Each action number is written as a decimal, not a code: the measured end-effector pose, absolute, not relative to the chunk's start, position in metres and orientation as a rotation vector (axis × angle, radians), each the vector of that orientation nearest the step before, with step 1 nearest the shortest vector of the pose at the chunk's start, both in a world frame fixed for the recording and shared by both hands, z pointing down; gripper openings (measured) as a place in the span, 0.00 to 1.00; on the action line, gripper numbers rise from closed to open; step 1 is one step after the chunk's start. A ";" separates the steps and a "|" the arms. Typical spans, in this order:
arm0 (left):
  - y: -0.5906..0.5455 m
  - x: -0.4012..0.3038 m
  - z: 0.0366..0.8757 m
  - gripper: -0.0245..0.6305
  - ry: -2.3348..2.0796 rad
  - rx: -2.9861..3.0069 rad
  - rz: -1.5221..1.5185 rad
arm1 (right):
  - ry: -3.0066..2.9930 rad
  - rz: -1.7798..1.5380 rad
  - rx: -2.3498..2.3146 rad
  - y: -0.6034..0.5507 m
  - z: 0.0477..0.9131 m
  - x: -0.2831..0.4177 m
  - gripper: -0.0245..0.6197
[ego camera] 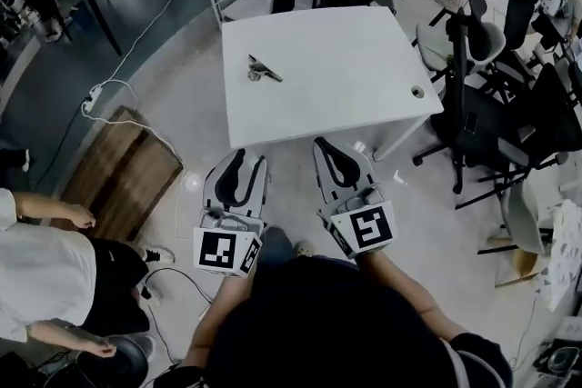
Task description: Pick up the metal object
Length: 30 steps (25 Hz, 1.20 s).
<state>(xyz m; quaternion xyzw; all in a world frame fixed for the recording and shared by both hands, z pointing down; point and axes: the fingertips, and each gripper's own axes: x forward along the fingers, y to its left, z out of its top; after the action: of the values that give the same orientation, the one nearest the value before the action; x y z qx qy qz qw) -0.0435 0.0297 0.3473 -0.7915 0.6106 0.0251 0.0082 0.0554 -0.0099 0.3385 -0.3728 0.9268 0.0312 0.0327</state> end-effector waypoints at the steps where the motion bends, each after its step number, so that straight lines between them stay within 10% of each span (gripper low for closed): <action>1: 0.024 -0.045 0.349 0.22 1.916 -2.474 0.070 | 2.854 0.086 -1.145 -0.015 0.341 0.054 0.08; 30: -0.256 -0.165 0.504 0.22 1.373 -2.591 -0.764 | 2.975 -0.117 -1.484 -0.270 0.443 -0.048 0.08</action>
<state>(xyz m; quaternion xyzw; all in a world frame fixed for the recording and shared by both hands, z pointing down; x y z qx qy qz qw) -0.1647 -0.2564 0.5040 -0.8537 0.4524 -0.2519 0.0558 -0.0479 -0.2699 0.4434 -0.4441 0.8905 -0.0351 -0.0925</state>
